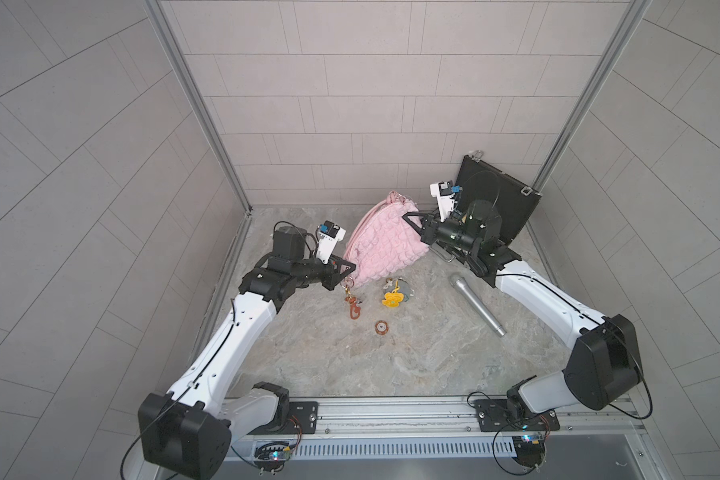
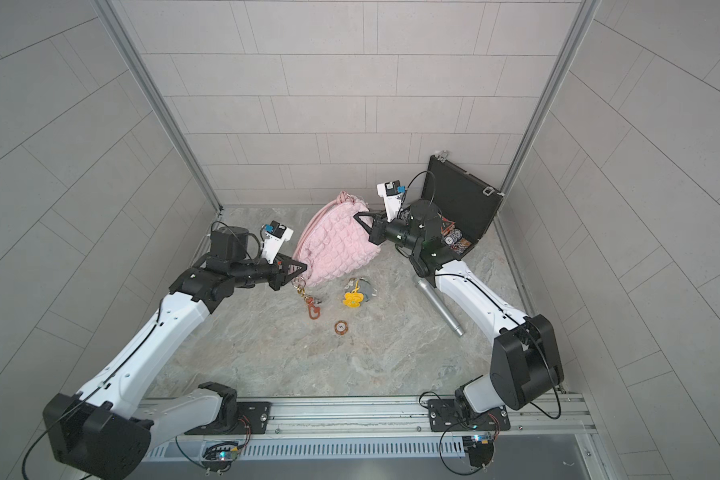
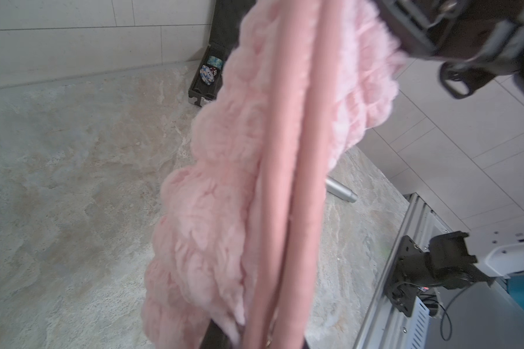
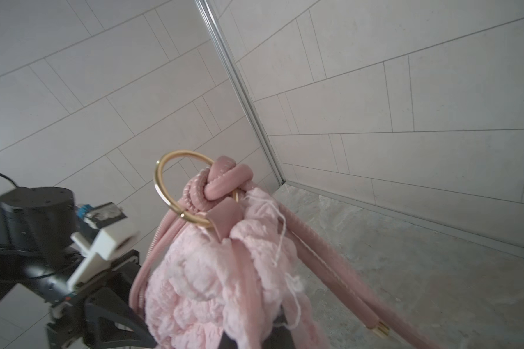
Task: Remove the decoration from the bag
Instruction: Adjust the bag.
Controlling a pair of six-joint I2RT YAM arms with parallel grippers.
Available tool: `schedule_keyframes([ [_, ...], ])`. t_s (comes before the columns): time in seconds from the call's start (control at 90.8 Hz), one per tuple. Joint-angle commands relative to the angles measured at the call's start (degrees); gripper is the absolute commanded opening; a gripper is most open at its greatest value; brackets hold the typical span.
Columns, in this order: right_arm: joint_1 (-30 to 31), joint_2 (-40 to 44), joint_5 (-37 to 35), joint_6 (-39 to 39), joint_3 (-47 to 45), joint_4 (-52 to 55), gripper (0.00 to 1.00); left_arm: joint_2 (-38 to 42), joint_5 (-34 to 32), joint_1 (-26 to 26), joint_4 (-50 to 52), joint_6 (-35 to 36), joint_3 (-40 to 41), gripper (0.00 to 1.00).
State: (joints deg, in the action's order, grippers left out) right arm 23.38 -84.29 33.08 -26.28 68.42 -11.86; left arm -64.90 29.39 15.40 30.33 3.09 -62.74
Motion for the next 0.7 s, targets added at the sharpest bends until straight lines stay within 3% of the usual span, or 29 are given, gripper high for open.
schedule_keyframes([
  [0.0,-0.3,-1.2,-1.9,6.3,1.3,7.5,0.13,0.5,3.8,-0.6,7.8,-4.9,-5.7,0.00],
  [0.176,-0.5,-1.5,-2.2,9.5,1.9,10.7,0.35,-4.9,1.8,-2.1,17.4,-11.0,-14.2,0.00],
  [0.33,-1.0,-0.6,-3.0,11.7,1.9,12.8,0.49,-7.0,-2.7,-2.9,18.5,-17.3,-19.1,0.00],
  [0.473,-2.1,1.0,-3.1,13.3,1.4,15.3,0.57,-8.0,-3.6,-3.3,17.6,-24.8,-21.8,0.00],
  [0.693,-3.5,4.8,-1.3,14.5,-2.6,15.6,0.63,-8.0,-4.2,-3.6,15.0,-34.5,-22.7,0.00],
])
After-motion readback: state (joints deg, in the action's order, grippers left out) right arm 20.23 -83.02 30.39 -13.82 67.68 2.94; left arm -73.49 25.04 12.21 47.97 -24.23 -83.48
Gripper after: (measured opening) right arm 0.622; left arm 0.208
